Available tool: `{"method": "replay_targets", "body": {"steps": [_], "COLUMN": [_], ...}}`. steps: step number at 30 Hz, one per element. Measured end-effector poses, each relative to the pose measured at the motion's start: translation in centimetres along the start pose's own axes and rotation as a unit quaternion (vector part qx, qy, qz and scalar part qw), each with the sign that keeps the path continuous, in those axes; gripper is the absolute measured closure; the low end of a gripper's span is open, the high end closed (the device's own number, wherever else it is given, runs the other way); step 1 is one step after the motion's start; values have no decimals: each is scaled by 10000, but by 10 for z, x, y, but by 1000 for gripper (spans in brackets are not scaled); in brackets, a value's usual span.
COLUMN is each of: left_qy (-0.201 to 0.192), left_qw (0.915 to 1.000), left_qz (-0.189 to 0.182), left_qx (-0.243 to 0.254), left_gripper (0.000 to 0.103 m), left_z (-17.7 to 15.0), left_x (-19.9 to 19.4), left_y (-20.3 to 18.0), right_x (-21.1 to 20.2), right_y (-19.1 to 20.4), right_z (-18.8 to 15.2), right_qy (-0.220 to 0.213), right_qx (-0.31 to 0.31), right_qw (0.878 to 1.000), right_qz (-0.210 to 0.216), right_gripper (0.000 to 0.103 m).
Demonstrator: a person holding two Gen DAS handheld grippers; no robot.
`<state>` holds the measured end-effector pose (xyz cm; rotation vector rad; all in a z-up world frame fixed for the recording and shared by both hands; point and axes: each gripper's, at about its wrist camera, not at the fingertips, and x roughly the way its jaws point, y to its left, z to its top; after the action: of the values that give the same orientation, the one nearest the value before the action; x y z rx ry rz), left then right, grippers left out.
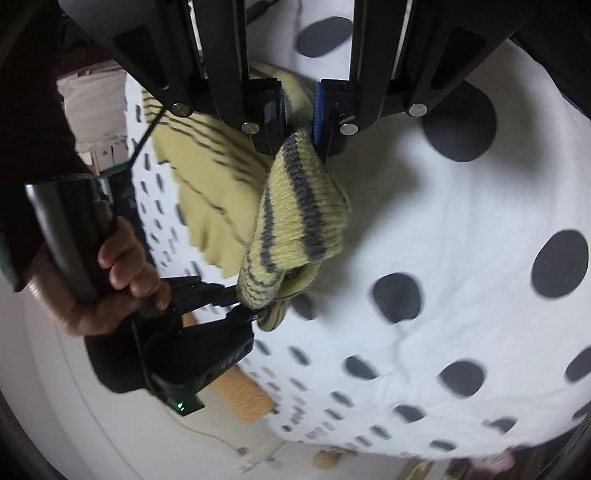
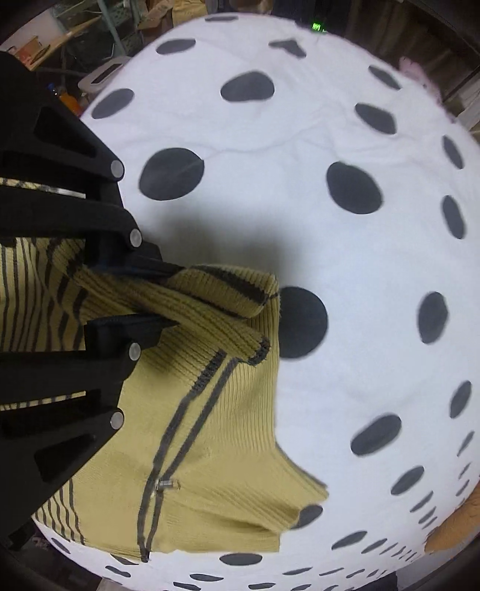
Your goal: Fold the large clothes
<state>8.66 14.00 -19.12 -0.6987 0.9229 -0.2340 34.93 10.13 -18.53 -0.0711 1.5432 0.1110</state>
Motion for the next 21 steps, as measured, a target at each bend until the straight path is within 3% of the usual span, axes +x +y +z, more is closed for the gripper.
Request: {"method": "replay_targets", "body": {"steps": [7, 10, 14, 18, 21], "left_qy": [208, 467, 874, 1279, 1494], "left_qw": [9921, 9818, 9627, 9511, 9451], "left_qz": [-683, -991, -1203, -955, -515], "left_qx": [1032, 1554, 2262, 2645, 2860], "left_gripper": [93, 93, 93, 93, 93], "left_z": [-36, -67, -123, -175, -206], "left_x": [1, 17, 57, 113, 150], "left_y": [-97, -153, -227, -261, -267], "right_x": [-74, -100, -116, -90, -37], "right_y": [-109, -168, -274, -353, -397], "right_z": [-36, -64, -119, -153, -165], "right_qy": [-519, -696, -860, -1015, -784], "right_qx": [736, 1122, 1689, 1949, 2173], "right_qw": [9932, 9869, 9769, 9698, 9640], "right_qz": [736, 927, 988, 1061, 1319], "right_gripper": [85, 86, 86, 86, 85]}}
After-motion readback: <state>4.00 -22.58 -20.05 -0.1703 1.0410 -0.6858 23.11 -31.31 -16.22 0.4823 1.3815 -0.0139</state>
